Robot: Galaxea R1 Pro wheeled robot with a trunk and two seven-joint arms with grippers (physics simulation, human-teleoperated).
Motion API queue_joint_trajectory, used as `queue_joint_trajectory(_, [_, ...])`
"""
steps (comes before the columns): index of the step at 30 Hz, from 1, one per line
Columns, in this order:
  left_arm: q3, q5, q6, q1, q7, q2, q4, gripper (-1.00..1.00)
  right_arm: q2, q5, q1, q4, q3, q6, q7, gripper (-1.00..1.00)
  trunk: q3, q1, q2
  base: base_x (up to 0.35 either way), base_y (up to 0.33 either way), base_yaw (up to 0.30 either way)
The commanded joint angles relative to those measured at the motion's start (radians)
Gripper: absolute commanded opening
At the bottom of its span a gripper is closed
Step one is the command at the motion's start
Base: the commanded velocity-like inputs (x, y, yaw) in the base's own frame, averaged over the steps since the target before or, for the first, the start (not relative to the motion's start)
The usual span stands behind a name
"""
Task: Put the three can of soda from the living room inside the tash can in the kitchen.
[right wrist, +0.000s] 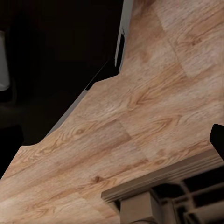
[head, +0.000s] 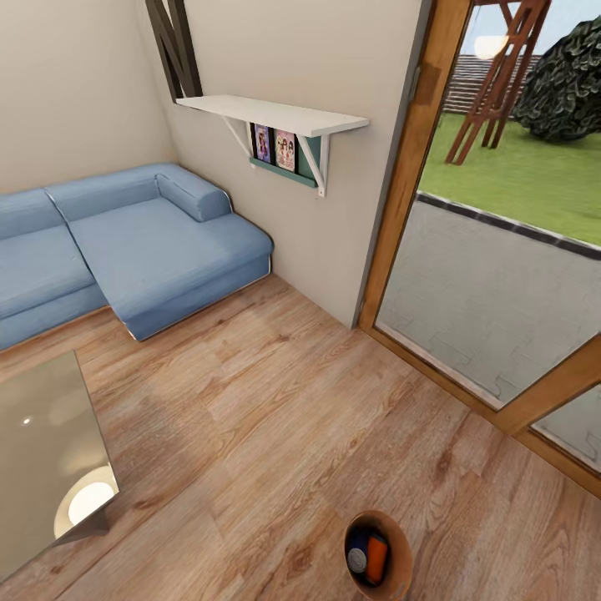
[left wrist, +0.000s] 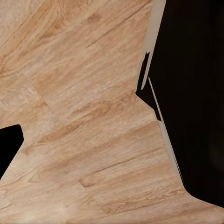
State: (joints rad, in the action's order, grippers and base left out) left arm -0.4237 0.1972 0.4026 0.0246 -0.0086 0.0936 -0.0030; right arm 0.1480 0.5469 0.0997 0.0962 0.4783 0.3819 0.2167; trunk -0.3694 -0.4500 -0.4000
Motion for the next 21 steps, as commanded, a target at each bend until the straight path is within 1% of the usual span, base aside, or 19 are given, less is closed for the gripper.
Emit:
queue_joint_trajectory(1, [0.0, 0.0, 0.0, 0.0, 0.0, 0.0, 0.0, 1.0, 0.0, 0.001, 0.0, 0.0, 0.0, 0.0, 0.0, 1.0, 0.0, 0.0, 0.0, 0.0, 0.0, 0.0])
queue_joint_trajectory(6, [0.0, -0.001, 0.0, 0.0, 0.0, 0.0, 0.0, 1.0, 0.0, 0.006, 0.0, -0.001, -0.004, 0.0, 0.001, 1.0, 0.0, 0.0, 0.0, 0.0, 0.0, 0.0])
queue_joint_trajectory(21, [-0.001, -0.001, 0.001, -0.002, -0.001, 0.0, -0.003, 1.0, -0.009, 0.001, 0.0, -0.016, -0.003, 0.0, 0.001, 1.0, 0.0, 0.0, 0.0, 0.0, 0.0, 0.0])
